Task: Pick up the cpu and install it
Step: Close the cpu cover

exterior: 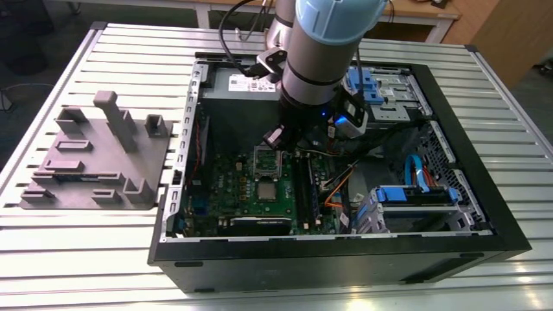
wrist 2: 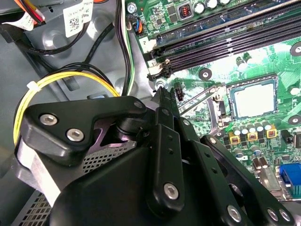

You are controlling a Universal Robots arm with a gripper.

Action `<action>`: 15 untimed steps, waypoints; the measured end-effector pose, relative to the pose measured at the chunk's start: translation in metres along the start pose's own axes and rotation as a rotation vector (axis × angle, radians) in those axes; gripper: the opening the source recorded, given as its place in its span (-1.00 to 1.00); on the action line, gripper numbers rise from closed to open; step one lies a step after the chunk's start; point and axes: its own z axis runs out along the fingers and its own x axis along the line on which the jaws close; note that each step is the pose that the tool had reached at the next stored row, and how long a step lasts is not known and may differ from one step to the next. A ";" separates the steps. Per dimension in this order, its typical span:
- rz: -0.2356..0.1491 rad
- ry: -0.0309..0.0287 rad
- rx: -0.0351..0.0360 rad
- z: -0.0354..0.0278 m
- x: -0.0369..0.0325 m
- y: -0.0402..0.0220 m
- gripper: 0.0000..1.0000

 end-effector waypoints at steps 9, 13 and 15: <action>-0.002 0.0116 0.0135 -0.0045 -0.0003 0.0006 -0.80; -0.005 0.0194 0.0224 -0.0069 -0.0003 0.0012 -0.80; -0.006 0.0257 0.0296 -0.0076 -0.0002 0.0014 -0.80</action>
